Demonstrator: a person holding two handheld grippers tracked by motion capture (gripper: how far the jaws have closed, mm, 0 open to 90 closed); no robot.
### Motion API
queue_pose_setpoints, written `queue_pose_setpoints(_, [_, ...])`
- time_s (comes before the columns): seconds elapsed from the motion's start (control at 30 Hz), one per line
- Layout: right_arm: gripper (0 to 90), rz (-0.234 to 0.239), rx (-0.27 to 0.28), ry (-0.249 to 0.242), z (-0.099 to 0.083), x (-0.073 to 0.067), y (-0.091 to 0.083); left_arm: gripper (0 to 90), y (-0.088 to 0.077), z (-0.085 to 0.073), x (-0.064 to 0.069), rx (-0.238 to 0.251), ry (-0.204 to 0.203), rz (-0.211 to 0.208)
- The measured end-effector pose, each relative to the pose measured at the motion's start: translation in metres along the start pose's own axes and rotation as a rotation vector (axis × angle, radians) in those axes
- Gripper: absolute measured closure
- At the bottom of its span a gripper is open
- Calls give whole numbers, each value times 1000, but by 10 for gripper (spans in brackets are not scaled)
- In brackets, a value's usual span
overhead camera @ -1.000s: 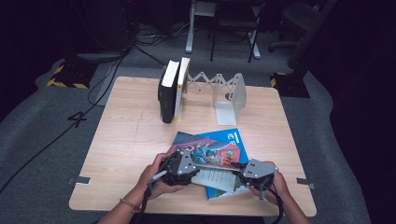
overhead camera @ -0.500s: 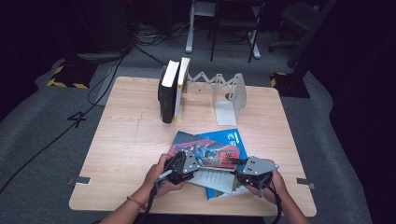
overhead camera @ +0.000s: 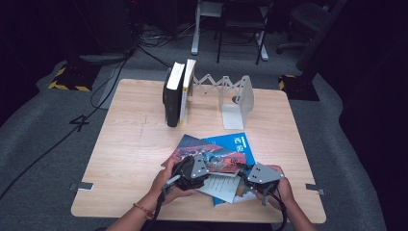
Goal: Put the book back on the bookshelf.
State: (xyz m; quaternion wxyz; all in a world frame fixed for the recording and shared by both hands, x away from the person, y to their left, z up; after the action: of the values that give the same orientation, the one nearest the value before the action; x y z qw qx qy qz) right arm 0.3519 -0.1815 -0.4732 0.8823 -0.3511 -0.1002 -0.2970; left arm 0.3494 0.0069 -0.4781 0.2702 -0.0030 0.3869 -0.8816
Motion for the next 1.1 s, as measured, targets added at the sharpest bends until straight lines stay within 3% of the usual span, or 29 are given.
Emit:
queue_pose_setpoints(0.1, [761, 0, -3, -2, 2, 0, -1, 695, 1, 6, 1, 9, 2, 23])
queue_pose_setpoints(0.2, [761, -1, 4, 10, 1, 2, -2, 725, 1, 9, 2, 15, 14, 28])
queue_pose_setpoints(0.37, [718, -19, 15, 29, 2, 3, -4, 755, 1, 8, 1, 39, 1, 10])
queue_pose_setpoints(0.53, [599, -34, 56, 103, 1, 13, -10, 796, -1, 8, -2, 66, -8, 1])
queue_pose_setpoints(0.7, [560, -22, 45, 182, -18, 28, -17, 833, -4, 9, -6, 83, -23, -6])
queue_pose_setpoints(0.93, [540, -8, -82, 192, -51, 33, -7, 847, -5, 11, -8, 83, -14, -8])
queue_pose_setpoints(1.1, [531, 29, -123, 186, -57, 28, 2, 849, -7, 15, -11, 88, -17, -7])
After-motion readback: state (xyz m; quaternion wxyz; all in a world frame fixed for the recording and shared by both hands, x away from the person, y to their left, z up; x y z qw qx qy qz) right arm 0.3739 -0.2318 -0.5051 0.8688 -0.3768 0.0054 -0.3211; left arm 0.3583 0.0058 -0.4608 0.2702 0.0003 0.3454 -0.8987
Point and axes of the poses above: each handheld gripper's, and its own axes: y roughly forward along the jaws, z roughly out of its top, x roughly to its right, the point moved 6 cm from there along y, roughly forward along the jaws, and after that the axes turned 2 degrees about -x, right-handed, at the moved point
